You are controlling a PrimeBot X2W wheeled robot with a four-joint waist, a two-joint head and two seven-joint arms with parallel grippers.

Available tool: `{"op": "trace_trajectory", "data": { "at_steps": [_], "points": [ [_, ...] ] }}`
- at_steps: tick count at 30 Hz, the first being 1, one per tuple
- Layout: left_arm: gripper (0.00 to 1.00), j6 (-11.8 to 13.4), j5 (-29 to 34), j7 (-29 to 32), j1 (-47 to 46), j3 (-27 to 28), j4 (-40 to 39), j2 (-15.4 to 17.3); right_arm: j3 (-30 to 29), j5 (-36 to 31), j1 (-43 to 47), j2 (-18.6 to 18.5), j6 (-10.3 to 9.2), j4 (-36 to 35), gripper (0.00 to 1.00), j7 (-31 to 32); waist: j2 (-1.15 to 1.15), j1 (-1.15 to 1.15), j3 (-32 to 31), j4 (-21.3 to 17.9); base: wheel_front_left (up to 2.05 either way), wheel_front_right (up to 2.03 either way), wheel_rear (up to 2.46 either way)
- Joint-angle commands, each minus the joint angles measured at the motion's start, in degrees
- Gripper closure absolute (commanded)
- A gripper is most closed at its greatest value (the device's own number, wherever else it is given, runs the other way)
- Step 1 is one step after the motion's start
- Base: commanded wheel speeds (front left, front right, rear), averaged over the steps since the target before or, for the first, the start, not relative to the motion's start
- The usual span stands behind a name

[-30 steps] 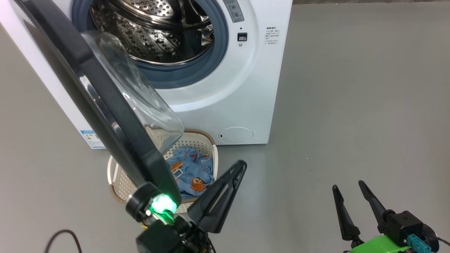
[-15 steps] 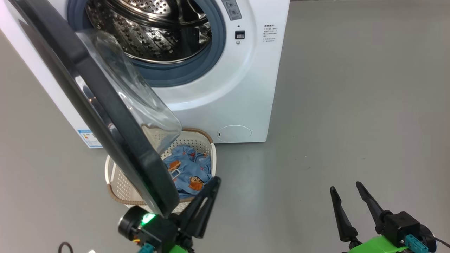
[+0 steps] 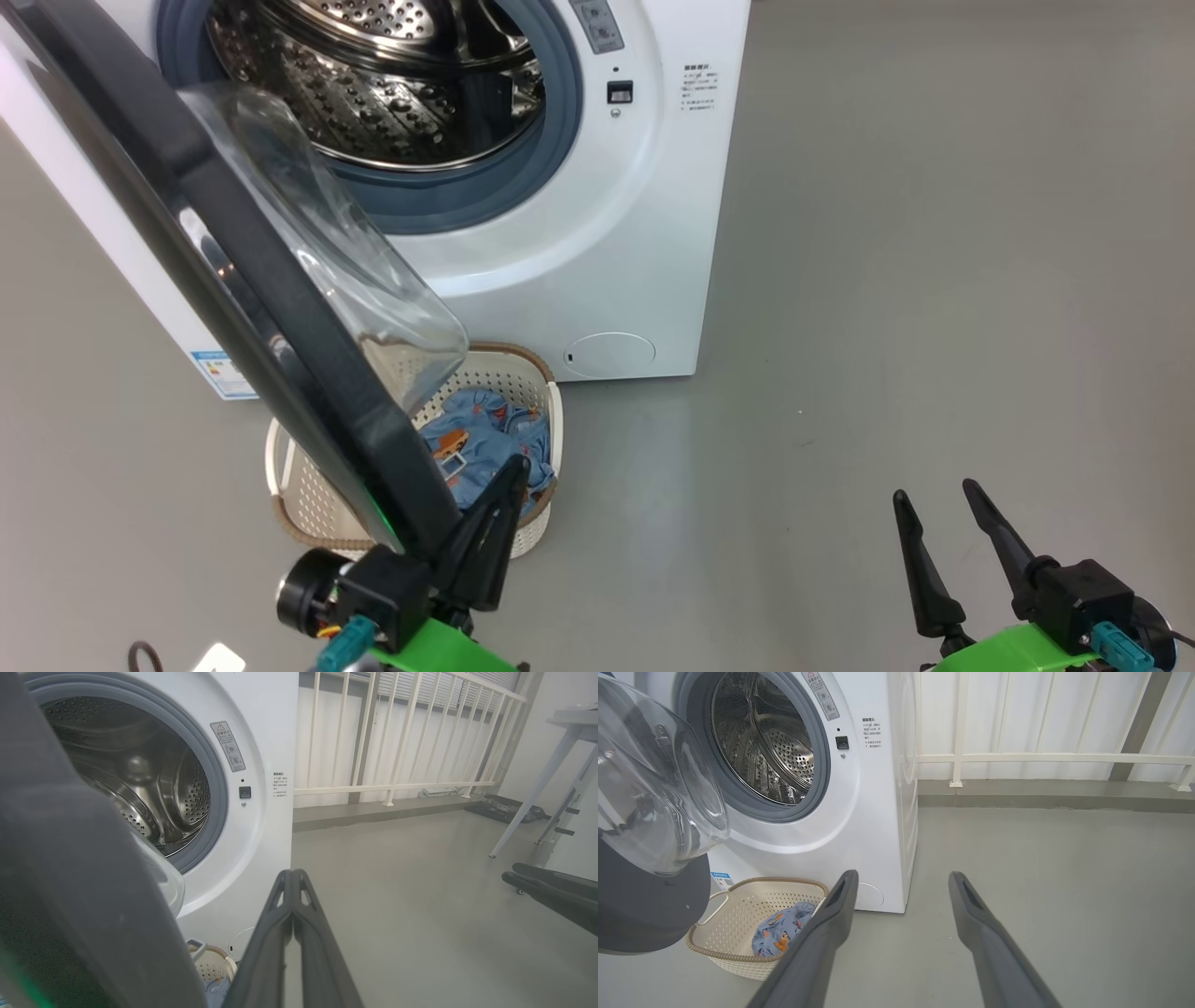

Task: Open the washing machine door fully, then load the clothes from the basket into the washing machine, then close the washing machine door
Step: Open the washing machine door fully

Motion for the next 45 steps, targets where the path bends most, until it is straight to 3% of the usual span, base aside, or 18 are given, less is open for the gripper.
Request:
{"op": "trace_trajectory", "data": {
  "at_steps": [1, 22, 45],
  "points": [
    [1.0, -0.1, 0.8, -0.3, -2.7, 2.4, -0.8, -0.1, 1.1, 0.0, -1.2, -0.4, 0.16, -1.5, 0.0, -0.7, 0.0, 0.0, 0.0, -0.1, 0.0, 0.0, 0.0],
    [1.0, -0.1, 1.2, -0.3, -4.4, 5.9, 2.4, -1.2, -0.6, -0.3, -1.4, -0.4, 0.16, -2.0, 0.0, -0.7, 0.0, 0.0, 1.2, -0.1, 0.0, 0.0, 0.0],
    [1.0, 3.3, 0.5, -0.3, -3.4, 10.0, 3.8, -1.3, -0.6, 0.8, -1.2, -0.4, 0.16, -1.0, 0.0, -0.7, 0.0, 0.0, 1.0, 1.8, 0.0, 0.0, 0.0]
  ]
}}
